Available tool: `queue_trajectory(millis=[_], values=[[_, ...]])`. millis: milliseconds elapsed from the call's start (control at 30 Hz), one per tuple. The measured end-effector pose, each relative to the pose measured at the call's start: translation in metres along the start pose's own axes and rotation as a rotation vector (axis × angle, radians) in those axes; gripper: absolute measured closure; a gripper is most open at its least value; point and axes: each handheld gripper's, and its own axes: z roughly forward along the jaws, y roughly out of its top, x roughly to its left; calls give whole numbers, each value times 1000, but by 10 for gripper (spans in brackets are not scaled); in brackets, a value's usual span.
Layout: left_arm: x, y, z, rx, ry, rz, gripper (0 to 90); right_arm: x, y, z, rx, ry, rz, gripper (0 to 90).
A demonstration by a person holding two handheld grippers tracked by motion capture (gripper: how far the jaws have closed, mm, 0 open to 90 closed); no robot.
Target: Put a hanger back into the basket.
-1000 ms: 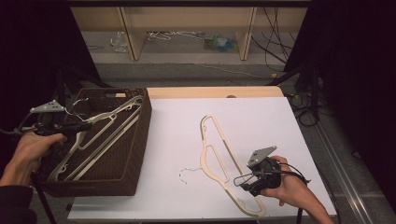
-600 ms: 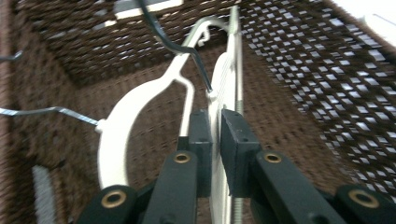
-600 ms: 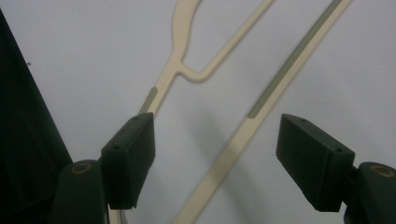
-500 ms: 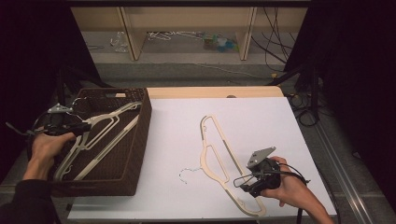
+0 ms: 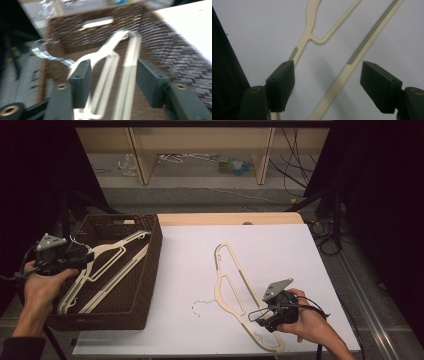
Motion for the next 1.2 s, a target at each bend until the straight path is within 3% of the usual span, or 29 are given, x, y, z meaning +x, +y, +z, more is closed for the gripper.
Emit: queue_trajectory(millis=[133,200,433,467,533,633,733,800,1100,1200], values=[[-40,-3,-20,-78,-112,21,404,2,1,2,-15,-13,-5,287],[-58,-6,-24,-91,-160,16,384,4,2,3,-10,-6,3,287],[-132,-15,-39,-117,-304,114,333,12,4,11,19,-10,44,288],[-132,-15,-39,-117,-304,114,323,12,4,11,19,-10,44,288],[-147,-18,-39,-119,-329,135,309,8,2,14,38,-33,82,289],[-169,-26,-37,-108,-384,123,287,4,1,17,45,-43,99,292],[-185,-36,-31,-92,-410,138,270,-1,-1,20,53,-47,117,294],[-200,-50,-23,-76,-466,125,254,-5,-2,24,56,-47,128,297],[-216,-85,-3,-41,-490,150,187,-10,-6,27,68,-43,139,301],[-217,-92,-2,-54,-506,144,182,-11,-5,26,69,-52,139,301]])
